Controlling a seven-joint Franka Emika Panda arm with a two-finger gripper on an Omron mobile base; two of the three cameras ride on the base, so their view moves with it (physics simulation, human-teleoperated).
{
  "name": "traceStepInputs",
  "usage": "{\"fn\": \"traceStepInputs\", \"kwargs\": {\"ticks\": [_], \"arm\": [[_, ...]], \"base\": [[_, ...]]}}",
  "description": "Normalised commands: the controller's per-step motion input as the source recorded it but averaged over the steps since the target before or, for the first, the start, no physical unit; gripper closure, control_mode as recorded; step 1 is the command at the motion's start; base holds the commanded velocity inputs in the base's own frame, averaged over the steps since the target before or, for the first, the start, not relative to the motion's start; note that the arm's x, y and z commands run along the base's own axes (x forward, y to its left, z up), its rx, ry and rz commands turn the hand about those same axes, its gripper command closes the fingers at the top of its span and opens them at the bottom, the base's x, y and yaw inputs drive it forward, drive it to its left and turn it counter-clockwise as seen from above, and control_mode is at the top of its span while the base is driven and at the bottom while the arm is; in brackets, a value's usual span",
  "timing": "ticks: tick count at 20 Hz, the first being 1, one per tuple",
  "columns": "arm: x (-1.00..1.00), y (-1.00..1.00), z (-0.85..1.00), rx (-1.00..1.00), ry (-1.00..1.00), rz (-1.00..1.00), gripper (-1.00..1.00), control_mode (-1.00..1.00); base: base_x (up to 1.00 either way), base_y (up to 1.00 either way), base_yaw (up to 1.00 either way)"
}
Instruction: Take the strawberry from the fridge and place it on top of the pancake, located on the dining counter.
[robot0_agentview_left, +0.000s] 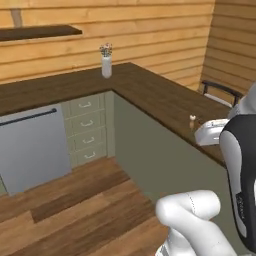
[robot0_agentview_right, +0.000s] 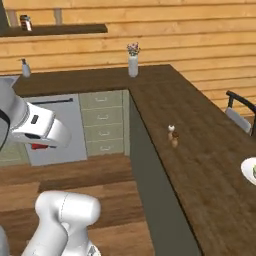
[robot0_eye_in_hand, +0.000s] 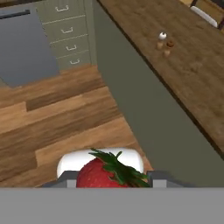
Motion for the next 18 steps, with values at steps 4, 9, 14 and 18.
{"fn": "traceStepInputs", "kwargs": {"ticks": [4,9,14,18], "arm": [[0.0,0.0,0.0,0.0,0.0,0.0,1.0,1.0],[0.0,0.0,0.0,0.0,0.0,0.0,1.0,1.0],[0.0,0.0,0.0,0.0,0.0,0.0,1.0,1.0],[0.0,0.0,0.0,0.0,0.0,0.0,1.0,1.0]], "base": [[0.42,0.57,-0.81],[0.4,0.5,-0.83],[0.35,0.46,-0.85],[0.43,0.51,-0.74]]}}
